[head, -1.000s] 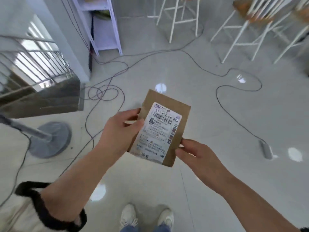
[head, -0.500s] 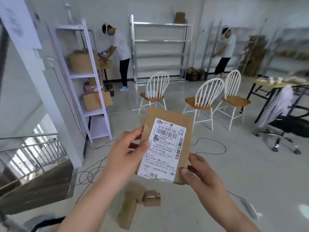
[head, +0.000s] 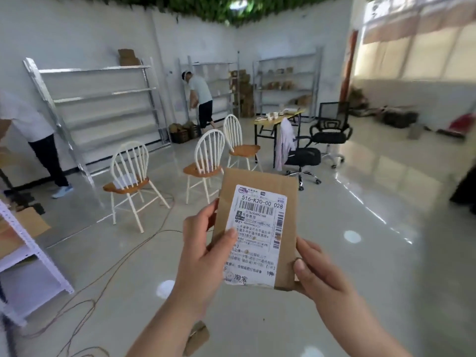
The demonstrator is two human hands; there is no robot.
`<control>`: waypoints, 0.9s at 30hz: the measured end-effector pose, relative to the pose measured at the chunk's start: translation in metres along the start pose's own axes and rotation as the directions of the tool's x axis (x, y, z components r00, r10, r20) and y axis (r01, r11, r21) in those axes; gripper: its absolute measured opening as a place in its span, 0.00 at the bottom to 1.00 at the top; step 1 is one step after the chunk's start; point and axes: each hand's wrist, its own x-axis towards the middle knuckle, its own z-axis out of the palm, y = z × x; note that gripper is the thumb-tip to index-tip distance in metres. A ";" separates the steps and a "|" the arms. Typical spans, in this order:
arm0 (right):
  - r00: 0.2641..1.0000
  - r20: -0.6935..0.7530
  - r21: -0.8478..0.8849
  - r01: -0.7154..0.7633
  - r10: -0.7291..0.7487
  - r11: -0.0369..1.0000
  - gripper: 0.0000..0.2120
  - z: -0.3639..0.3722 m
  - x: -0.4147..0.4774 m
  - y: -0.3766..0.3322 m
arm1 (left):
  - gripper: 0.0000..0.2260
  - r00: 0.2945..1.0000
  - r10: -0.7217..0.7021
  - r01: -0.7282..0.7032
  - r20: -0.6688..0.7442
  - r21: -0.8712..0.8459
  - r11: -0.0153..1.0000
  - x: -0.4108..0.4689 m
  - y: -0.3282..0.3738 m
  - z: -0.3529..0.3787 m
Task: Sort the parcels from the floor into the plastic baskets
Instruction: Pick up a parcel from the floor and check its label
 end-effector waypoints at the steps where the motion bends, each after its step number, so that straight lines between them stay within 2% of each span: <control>1: 0.998 -0.060 -0.007 -0.005 0.005 1.000 0.20 -0.006 -0.011 0.000 | 0.17 0.999 -0.002 0.003 0.043 -0.015 1.000 -0.004 0.000 0.008; 4: 0.976 -0.215 -0.031 0.006 -0.013 0.999 0.20 -0.025 -0.045 -0.008 | 0.20 0.991 -0.007 0.015 0.135 -0.056 0.998 -0.015 0.003 0.038; 10: 0.910 -0.412 -0.122 -0.013 -0.039 0.992 0.21 -0.101 -0.125 -0.038 | 0.21 0.931 0.018 0.045 0.365 -0.165 0.985 -0.049 0.029 0.136; 12: 0.869 -0.489 -0.157 -0.008 -0.071 0.988 0.21 -0.131 -0.156 -0.047 | 0.22 0.894 0.047 0.052 0.446 -0.208 0.977 -0.065 0.042 0.177; 15: 0.779 -0.618 -0.197 -0.023 -0.106 0.980 0.20 -0.180 -0.215 -0.055 | 0.23 0.799 0.087 0.092 0.595 -0.264 0.960 -0.099 0.061 0.249; 17: 0.690 -0.713 -0.196 -0.027 -0.124 0.980 0.22 -0.211 -0.263 -0.065 | 0.23 0.712 0.112 0.140 0.693 -0.297 0.945 -0.131 0.074 0.302; 20: 0.512 -0.841 -0.202 0.003 -0.175 0.979 0.23 -0.247 -0.336 -0.079 | 0.23 0.559 0.149 0.219 0.816 -0.318 0.922 -0.191 0.095 0.374; 24: 0.240 -0.954 -0.206 -0.079 -0.182 0.975 0.23 -0.265 -0.428 -0.087 | 0.23 0.322 0.250 0.267 0.913 -0.341 0.901 -0.271 0.127 0.440; 27: 0.030 -0.986 -0.168 -0.095 -0.166 0.981 0.19 -0.261 -0.482 -0.089 | 0.23 0.092 0.326 0.321 0.941 -0.338 0.885 -0.325 0.148 0.475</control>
